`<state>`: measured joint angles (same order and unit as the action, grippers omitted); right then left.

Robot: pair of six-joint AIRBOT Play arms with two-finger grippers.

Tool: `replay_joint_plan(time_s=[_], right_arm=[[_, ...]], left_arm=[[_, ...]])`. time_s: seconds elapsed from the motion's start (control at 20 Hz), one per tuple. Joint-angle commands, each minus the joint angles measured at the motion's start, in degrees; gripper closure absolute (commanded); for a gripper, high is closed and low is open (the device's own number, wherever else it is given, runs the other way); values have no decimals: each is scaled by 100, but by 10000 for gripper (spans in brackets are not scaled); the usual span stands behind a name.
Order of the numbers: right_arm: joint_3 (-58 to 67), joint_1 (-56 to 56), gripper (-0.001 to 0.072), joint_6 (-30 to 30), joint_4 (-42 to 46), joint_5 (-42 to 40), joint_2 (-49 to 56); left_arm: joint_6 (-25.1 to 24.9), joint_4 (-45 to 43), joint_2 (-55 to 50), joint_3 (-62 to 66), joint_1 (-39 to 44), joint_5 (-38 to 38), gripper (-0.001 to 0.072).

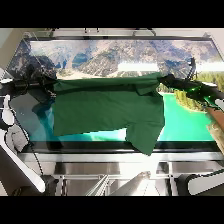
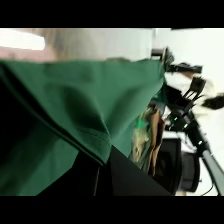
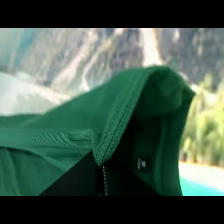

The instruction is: Fold the shirts.

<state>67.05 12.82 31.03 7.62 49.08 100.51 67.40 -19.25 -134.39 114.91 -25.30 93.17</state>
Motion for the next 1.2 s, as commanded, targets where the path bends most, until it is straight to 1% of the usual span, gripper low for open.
replay_joint_plan(time_s=[0.0, 0.15, 0.2, 0.25, 0.3, 0.35, 0.4, 0.45, 0.5, 0.55, 0.65, 0.7, 0.8, 0.9, 0.95, 1.05, 1.15], right_arm=[[17, -9, 690, 529, 898, 83, 55], [17, -7, 690, 570, 918, 31, 109], [17, -11, 689, 570, 916, 28, 111], [17, -9, 688, 570, 916, 35, 111], [20, -9, 586, 568, 916, 50, 101], [20, -2, 431, 570, 918, 61, 72], [20, 28, 401, 573, 929, 142, 9], [20, 94, 401, 645, 944, 267, -83], [20, 212, 403, 905, 1099, 411, -221], [20, 365, 406, 1303, 1480, 575, -376], [13, 737, 407, 2079, 2557, 1283, -675], [-57, 887, 407, 2428, 3071, 1716, -800], [-667, 1121, 407, 3036, 3967, 2341, -1176], [-1722, 1217, 406, 3412, 4343, 2304, -1711], [-2201, 1231, 403, 3460, 4312, 2181, -1958], [-3209, 1187, 266, 3652, 4113, 1788, -2470], [-3862, 1082, 269, 3665, 3893, 1469, -2758]], left_arm=[[74, -699, -28, -37, 22, 341, 681], [149, -743, -28, -37, 22, 444, 677], [225, -824, -24, -35, 22, 446, 587], [348, -817, -24, -37, 15, 494, 423], [407, -820, -24, -22, 7, 577, 414], [509, -824, -26, 74, -22, 688, 414], [682, -817, -22, 219, -57, 813, 414], [894, -817, -15, 413, -118, 999, 414], [1034, -820, 39, 540, -195, 1167, 414], [1056, -826, 184, 546, -302, 1257, 414], [955, -946, 684, 81, -570, 1119, 414], [844, -1279, 977, -243, -702, 1045, 414], [758, -2339, 1631, -1062, -916, 901, 414], [741, -3202, 2304, -2065, -1056, 640, 414], [739, -3390, 2605, -2540, -1110, 442, 414], [693, -3353, 3093, -3327, -1187, 149, 414], [645, -3373, 3386, -3834, -1180, 66, 414]])
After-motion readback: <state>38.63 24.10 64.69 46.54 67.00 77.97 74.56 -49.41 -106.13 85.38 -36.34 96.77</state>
